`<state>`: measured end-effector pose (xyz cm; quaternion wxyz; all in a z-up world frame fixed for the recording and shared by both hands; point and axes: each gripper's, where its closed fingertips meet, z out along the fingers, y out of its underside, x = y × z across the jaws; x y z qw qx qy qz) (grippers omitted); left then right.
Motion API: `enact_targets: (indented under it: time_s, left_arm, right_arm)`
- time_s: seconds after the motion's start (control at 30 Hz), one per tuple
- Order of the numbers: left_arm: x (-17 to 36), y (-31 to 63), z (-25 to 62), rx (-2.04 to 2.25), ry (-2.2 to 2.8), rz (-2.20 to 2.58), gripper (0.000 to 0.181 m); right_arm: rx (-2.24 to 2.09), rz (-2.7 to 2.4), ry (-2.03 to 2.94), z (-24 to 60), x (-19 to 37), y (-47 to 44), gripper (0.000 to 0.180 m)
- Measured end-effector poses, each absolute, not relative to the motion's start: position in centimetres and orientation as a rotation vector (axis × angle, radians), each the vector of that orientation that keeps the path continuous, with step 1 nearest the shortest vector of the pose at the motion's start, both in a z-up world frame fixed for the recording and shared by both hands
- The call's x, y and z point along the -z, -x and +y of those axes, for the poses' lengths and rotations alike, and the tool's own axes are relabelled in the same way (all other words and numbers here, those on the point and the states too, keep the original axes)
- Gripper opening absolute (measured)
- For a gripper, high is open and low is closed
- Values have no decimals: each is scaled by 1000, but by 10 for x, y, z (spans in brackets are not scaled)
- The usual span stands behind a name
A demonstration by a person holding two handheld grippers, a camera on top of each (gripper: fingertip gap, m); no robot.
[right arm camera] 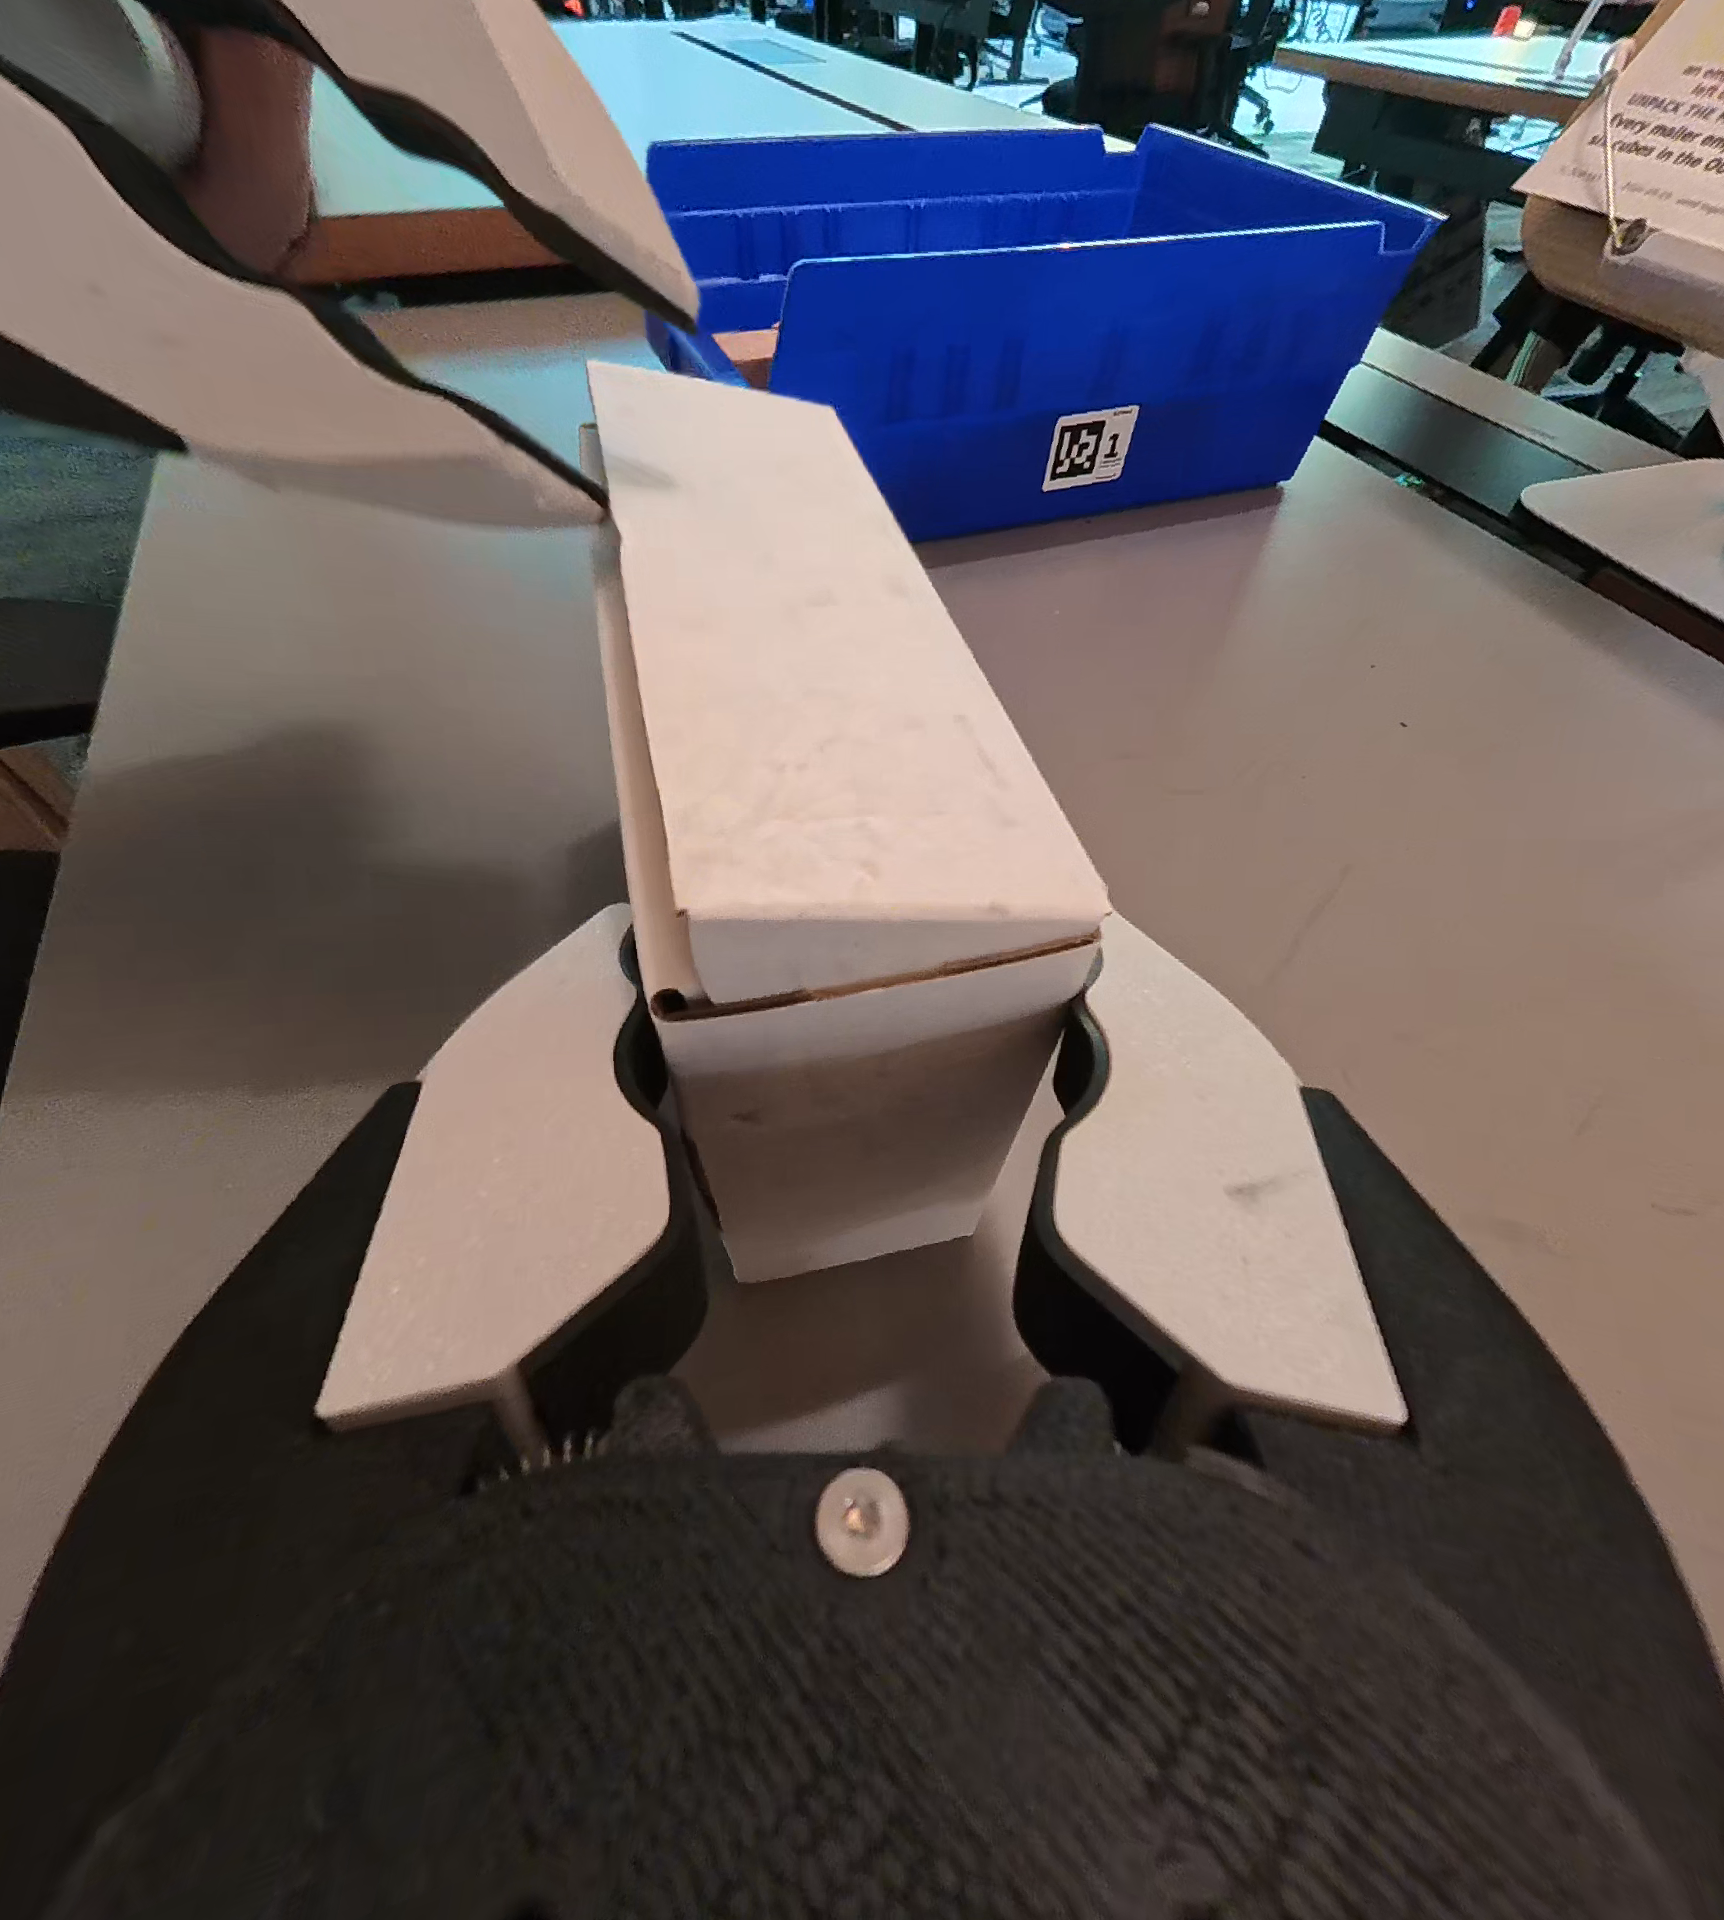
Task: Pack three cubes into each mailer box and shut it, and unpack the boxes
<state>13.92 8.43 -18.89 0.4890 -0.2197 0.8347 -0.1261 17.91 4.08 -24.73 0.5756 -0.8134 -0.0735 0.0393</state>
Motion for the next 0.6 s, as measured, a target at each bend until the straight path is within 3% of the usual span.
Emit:
enact_targets:
  time_s: [0.03,0.17,0.3,0.6]
  left_arm:
    - [190,-133,93,296,543,2047,25]
    - [198,-122,110,231,462,2104,21]
    - [202,-124,111,141,405,2113,5]
    - [180,-135,106,505,750,1973,10]
  right_arm:
    - [-99,-177,1903,40,247,-179,75]
    - [-131,-219,1896,39,247,-175,75]
    - [-143,-236,1895,38,247,-172,73]
    - [-122,-214,1932,36,250,-176,72]
